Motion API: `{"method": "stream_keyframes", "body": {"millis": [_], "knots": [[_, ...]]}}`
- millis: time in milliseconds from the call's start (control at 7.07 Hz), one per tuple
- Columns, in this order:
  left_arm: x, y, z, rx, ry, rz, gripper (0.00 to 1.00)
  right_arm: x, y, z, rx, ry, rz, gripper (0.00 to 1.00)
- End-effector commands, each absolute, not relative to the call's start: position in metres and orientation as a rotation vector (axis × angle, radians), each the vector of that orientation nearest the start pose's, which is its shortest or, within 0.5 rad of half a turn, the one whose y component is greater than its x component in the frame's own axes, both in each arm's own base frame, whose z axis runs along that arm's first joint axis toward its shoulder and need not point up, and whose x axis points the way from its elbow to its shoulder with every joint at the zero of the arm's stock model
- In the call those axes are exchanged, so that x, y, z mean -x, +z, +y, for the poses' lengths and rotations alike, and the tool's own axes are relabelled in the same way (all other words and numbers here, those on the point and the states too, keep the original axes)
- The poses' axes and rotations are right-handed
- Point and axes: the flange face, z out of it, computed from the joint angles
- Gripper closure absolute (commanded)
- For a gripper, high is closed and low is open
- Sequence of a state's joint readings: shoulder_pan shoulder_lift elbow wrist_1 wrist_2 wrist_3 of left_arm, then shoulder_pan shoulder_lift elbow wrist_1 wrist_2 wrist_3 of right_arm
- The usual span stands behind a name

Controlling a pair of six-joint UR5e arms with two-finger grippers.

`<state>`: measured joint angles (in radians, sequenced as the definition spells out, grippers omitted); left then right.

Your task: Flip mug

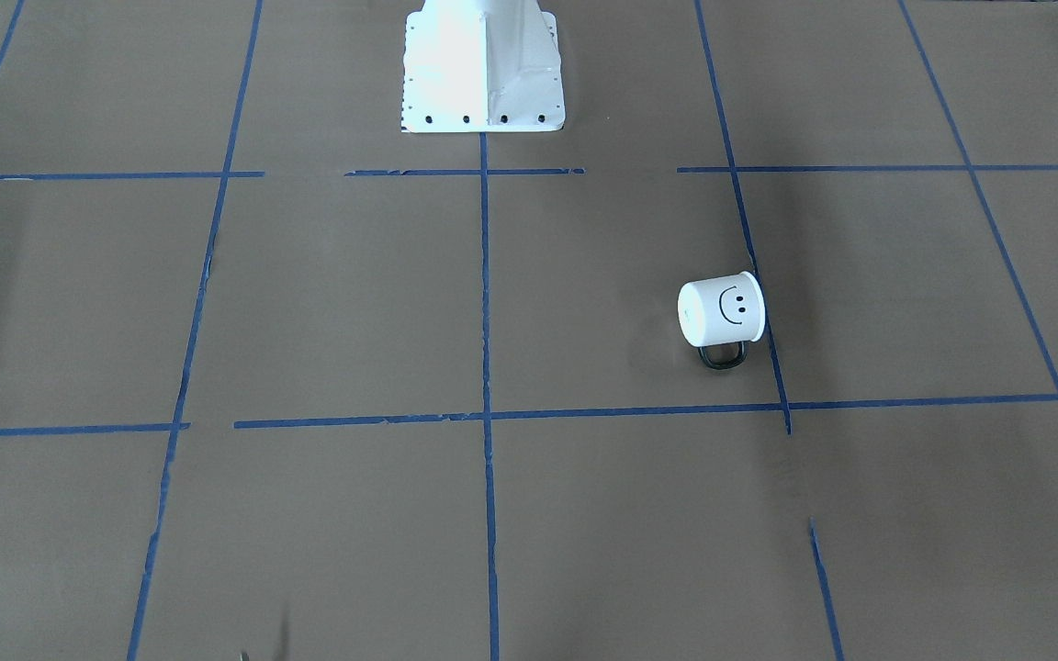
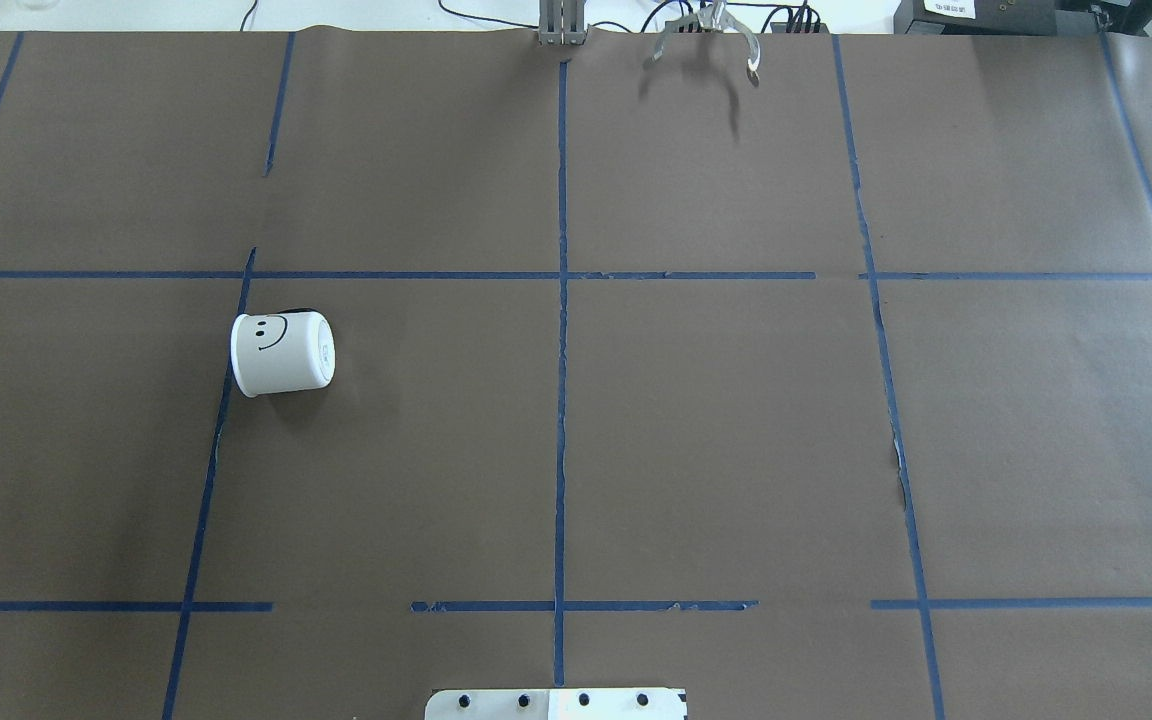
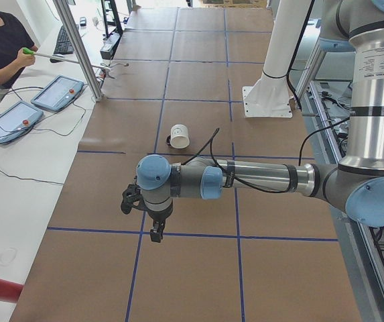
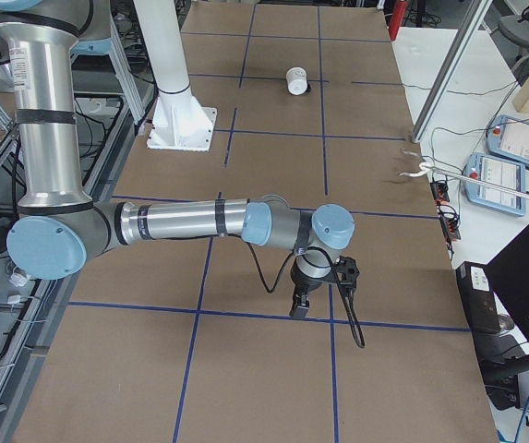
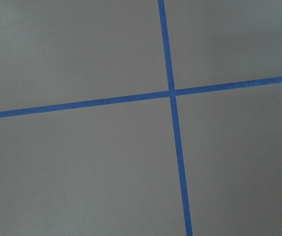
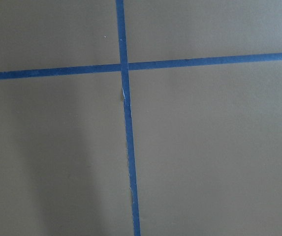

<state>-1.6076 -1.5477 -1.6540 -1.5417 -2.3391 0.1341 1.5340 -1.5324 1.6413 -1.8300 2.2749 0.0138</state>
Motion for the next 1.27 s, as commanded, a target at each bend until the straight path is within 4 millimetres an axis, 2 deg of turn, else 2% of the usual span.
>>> {"method": "stream_keyframes", "body": {"millis": [0, 424, 566, 707, 848, 990, 1131], "knots": [[0.081, 0.625, -0.487, -0.109, 0.11, 0.762, 0.0, -0.051, 0.635, -0.496, 0.162, 0.031, -0.699, 0.0], [0.076, 0.577, -0.534, -0.253, 0.183, 0.751, 0.0, -0.051, 0.635, -0.496, 0.162, 0.031, -0.699, 0.0], [0.055, 0.558, -0.547, -0.356, 0.264, 0.752, 0.0, -0.051, 0.635, -0.496, 0.162, 0.031, -0.699, 0.0], [0.036, 0.549, -0.555, -0.365, 0.254, 0.775, 0.0, -0.051, 0.635, -0.496, 0.162, 0.031, -0.699, 0.0], [0.009, 0.523, -0.567, -0.375, 0.211, 0.834, 0.0, -0.051, 0.635, -0.496, 0.162, 0.031, -0.699, 0.0], [-0.043, 0.512, -0.566, -0.35, 0.204, 0.91, 0.0, -0.051, 0.635, -0.496, 0.162, 0.031, -0.699, 0.0], [-0.071, 0.504, -0.564, -0.355, 0.15, 0.964, 0.0, -0.051, 0.635, -0.496, 0.162, 0.031, -0.699, 0.0]]}}
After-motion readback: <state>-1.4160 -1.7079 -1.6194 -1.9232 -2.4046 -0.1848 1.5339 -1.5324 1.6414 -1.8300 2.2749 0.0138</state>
